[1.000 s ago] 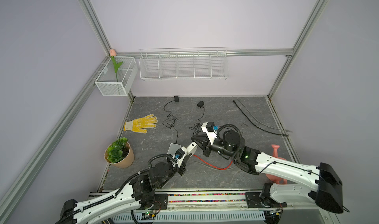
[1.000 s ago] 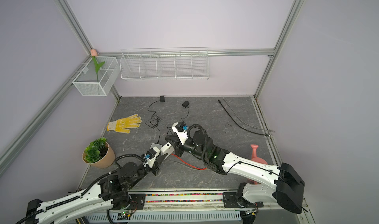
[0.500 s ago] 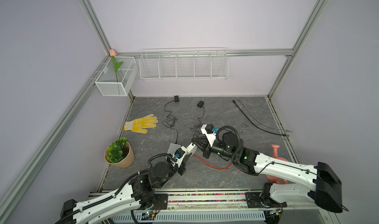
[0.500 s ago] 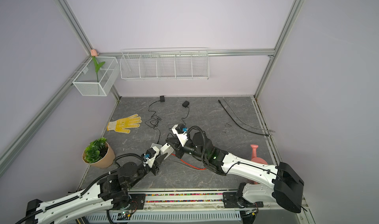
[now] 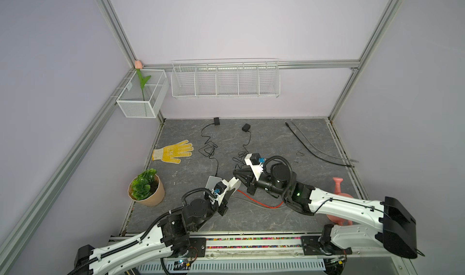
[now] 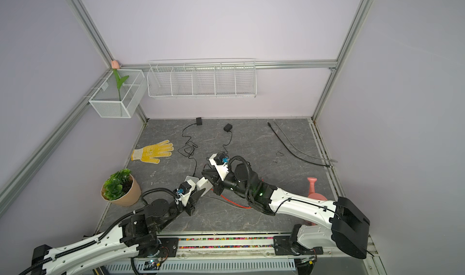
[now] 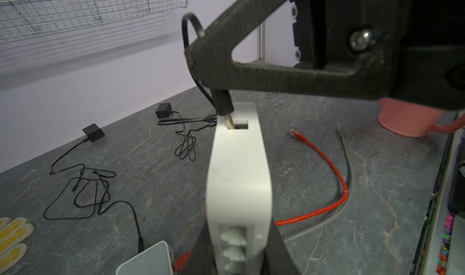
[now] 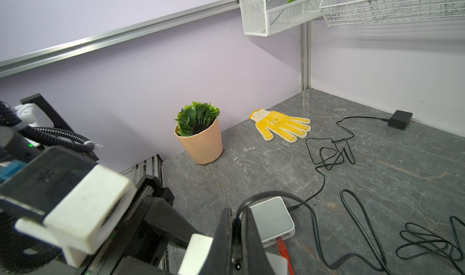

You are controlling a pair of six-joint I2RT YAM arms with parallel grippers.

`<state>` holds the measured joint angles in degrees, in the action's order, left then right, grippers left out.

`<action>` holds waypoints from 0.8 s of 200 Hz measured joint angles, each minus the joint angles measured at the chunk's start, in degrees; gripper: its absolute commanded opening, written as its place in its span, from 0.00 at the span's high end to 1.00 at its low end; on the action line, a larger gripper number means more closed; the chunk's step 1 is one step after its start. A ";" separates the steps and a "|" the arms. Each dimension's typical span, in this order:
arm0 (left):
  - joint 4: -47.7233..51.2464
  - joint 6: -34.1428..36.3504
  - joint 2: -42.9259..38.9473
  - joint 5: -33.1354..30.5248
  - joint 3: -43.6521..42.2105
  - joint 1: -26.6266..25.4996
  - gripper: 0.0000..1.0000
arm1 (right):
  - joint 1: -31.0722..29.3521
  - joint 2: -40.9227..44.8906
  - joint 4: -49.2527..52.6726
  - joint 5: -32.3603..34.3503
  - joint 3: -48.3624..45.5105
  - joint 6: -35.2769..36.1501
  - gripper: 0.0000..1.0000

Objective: Insert the plug into the switch port
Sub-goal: 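Push the barrel plug down into the white device's top port with the right gripper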

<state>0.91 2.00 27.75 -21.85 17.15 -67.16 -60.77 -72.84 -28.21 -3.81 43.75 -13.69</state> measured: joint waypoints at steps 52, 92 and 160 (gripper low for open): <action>2.16 -1.16 -3.63 0.48 0.00 0.00 1.00 | -0.57 0.00 -2.01 0.74 -0.48 -0.07 0.93; 2.36 -2.40 -4.31 1.31 0.00 0.00 1.00 | -1.09 0.00 -2.62 0.98 -0.50 -0.04 0.93; 3.98 -6.01 -4.42 2.01 0.57 0.00 1.00 | -3.10 0.02 -3.23 4.42 -1.25 0.90 0.93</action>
<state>4.89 -4.01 23.33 -19.84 17.72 -67.16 -63.88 -72.82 -31.44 0.60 42.50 -12.80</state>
